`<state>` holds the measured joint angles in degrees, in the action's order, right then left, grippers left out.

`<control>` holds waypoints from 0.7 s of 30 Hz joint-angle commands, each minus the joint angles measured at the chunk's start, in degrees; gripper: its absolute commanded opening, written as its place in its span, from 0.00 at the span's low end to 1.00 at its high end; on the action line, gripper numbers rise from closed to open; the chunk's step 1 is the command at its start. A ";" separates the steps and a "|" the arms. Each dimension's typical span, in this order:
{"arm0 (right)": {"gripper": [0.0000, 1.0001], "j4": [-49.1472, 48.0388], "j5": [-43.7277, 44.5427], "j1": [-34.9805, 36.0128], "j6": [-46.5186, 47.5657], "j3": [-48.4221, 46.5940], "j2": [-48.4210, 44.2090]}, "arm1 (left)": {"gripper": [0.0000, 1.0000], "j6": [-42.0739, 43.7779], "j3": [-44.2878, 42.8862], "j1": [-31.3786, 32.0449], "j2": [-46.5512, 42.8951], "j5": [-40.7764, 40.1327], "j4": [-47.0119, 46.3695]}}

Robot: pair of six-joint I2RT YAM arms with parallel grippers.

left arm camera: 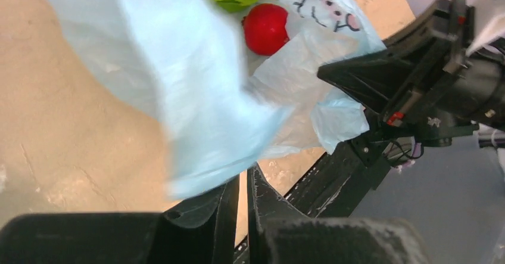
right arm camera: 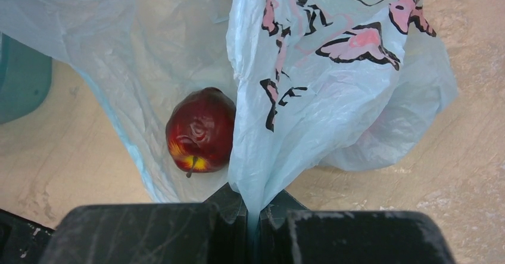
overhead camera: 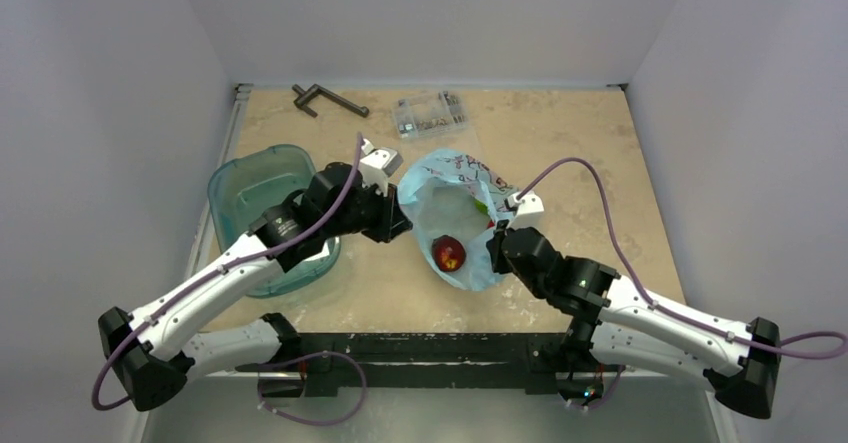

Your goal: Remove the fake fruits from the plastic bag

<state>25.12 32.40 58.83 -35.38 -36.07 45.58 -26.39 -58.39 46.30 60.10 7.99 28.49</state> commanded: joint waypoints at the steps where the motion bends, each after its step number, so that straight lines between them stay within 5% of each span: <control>1: 0.00 -2.76 0.15 0.04 0.55 0.36 0.58 | 0.13 -2.87 1.71 -2.35 3.84 3.43 1.55; 5: 0.00 -2.34 -0.37 0.06 0.64 -0.26 1.82 | 0.29 -7.05 5.47 -0.32 5.56 11.06 -11.71; 10: 0.00 -2.65 -0.18 0.03 0.76 -0.02 1.59 | 0.23 -5.52 3.65 5.49 7.20 8.56 -18.30; 16: 0.00 -2.81 0.35 0.02 0.66 0.38 0.91 | 0.22 -7.25 3.28 8.12 9.10 3.71 -20.42; 21: 0.00 -2.80 0.29 0.05 0.67 0.39 0.91 | 0.30 -12.08 -3.83 10.58 16.58 -5.88 -12.08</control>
<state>24.12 31.90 58.83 -34.94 -36.07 47.46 -33.80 -55.81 55.29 71.90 10.44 13.30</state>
